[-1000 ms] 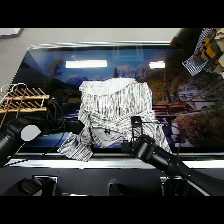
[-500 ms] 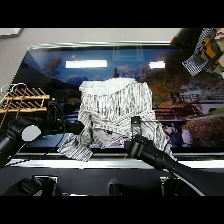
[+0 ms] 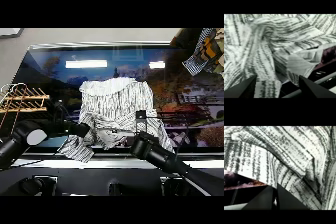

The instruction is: Fold the clothes and pants, and hang the long-sleeved shirts on hangers.

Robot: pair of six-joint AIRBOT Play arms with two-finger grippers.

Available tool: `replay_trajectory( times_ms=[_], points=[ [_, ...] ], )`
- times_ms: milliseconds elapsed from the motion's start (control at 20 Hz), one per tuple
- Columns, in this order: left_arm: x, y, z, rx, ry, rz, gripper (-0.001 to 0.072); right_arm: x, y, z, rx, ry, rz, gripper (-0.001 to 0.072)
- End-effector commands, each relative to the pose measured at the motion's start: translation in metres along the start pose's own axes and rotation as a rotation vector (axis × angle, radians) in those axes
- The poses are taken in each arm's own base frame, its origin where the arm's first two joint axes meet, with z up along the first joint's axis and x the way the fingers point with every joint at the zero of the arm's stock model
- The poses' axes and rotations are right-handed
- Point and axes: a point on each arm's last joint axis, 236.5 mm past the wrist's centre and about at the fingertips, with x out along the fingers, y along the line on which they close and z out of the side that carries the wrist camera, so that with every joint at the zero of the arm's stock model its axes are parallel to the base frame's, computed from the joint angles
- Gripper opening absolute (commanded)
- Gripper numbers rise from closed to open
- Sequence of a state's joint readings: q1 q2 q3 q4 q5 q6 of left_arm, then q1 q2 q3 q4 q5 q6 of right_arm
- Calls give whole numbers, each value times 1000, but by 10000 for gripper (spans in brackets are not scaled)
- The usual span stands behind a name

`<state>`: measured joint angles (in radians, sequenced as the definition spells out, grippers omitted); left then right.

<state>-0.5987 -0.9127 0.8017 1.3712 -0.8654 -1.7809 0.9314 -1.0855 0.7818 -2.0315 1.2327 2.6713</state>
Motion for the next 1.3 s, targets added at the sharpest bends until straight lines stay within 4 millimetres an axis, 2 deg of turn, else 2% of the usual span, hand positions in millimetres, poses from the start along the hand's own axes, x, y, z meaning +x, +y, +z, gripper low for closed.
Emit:
replay_trajectory(
  times_ms=[0, 150, 250, 450, 600, 700, 750, 800, 850, 950, 1050, 1100, 1250],
  points=[
    [21, -20, -18, 83, 59, -13, 603, -28, 10, 5, 12, 21, 82, 32],
    [45, -17, -35, 113, 135, 20, 602, -39, 14, 6, 27, 35, 101, 32],
    [58, -13, -38, 90, 156, 33, 603, -46, 14, 10, 37, 36, 103, 32],
    [76, -11, -34, 77, 150, 38, 601, -59, 18, 20, 47, 20, 123, 33],
    [88, -11, -27, 67, 126, 36, 598, -64, 11, 19, 53, 36, 100, 32],
    [96, -8, -30, 37, 136, 46, 588, -67, 7, 18, 59, 36, 98, 33],
    [99, -6, -31, 19, 143, 51, 460, -70, 6, 19, 63, 33, 103, 33],
    [99, -6, -30, 8, 141, 50, 204, -72, 4, 19, 67, 31, 105, 33],
    [97, -8, -25, 10, 131, 46, 31, -73, 3, 18, 69, 31, 104, 33],
    [87, -13, -9, 20, 119, 44, 29, -76, -1, 18, 72, 31, 101, 33],
    [63, -15, 17, 78, 117, 66, 29, -88, -6, 22, 87, 27, 103, 32],
    [48, -18, 35, 115, 103, 71, 28, -101, -8, 29, 96, 18, 111, 32],
    [-12, -37, 105, 185, -16, 62, 28, -144, -13, 57, 113, -46, 158, 31]
  ],
)
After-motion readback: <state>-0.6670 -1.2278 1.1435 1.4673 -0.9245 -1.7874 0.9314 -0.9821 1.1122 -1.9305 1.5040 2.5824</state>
